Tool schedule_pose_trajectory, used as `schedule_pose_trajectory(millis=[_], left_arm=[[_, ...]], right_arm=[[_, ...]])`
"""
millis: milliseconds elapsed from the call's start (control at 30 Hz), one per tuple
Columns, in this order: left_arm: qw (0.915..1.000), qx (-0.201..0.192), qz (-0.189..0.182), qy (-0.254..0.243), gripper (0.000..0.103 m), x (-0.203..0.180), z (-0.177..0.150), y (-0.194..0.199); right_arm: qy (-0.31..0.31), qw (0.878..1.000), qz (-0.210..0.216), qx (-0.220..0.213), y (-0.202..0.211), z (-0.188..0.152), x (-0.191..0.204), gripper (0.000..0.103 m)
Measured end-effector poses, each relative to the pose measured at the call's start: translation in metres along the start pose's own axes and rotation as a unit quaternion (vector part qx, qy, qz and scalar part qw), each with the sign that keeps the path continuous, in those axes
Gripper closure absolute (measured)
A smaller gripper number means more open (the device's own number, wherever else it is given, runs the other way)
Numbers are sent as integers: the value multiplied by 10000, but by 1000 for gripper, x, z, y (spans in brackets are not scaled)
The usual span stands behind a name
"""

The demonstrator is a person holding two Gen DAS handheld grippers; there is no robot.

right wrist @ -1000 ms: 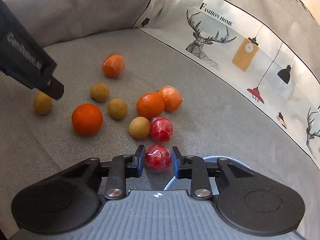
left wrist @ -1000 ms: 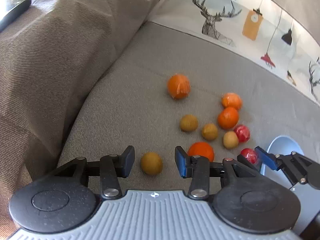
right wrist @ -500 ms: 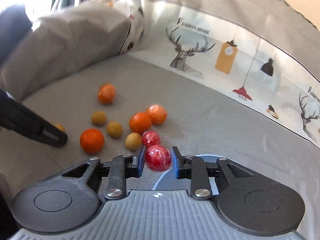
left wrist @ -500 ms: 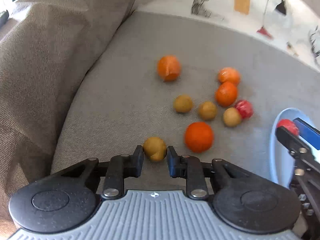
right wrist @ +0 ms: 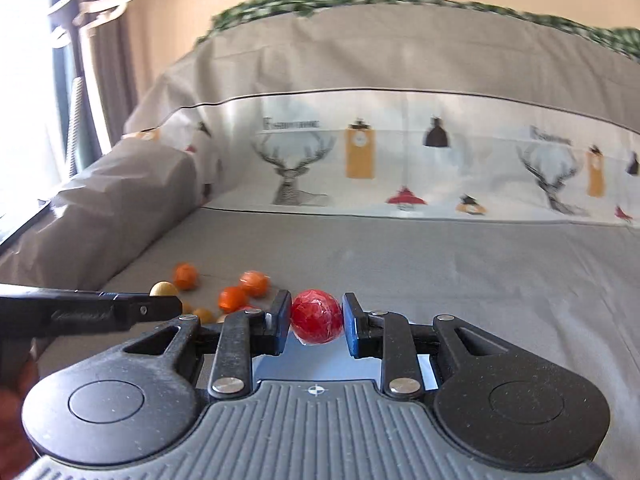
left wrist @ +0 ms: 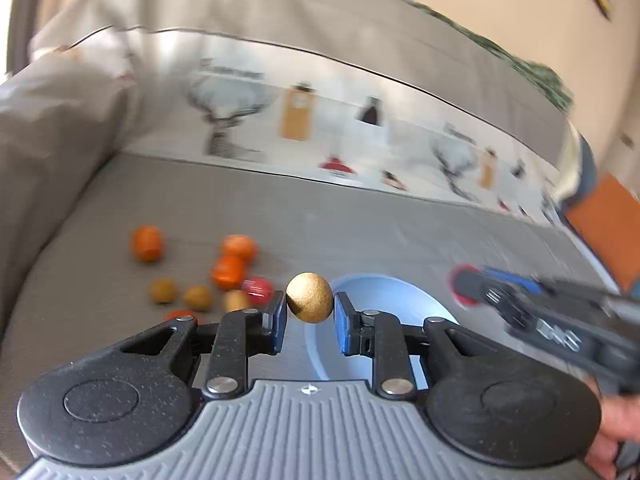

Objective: Organize fruits
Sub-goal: 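Carry both held fruits over the light blue plate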

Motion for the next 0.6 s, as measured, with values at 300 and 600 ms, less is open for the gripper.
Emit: schedule_pose_trajectory(millis=[300, 600], left_arm=[[9953, 432, -378, -780, 75, -39, -30, -38], [9937, 538, -662, -732, 76, -33, -42, -56]], right_arm=[[-92, 9975, -584, 395, -18, -25, -41, 74], [-284, 9950, -629, 725, -38, -32, -50, 74]])
Point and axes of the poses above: each gripper's, at about its wrist camera, not at the fingertips, and y roughly against the way its jaws point, x to its left, z to its top, the point moved 2 cm from there along -y, roughly the way its jaws point, and after that the axes turned 2 degrees about -y, right-handed, at the moved point
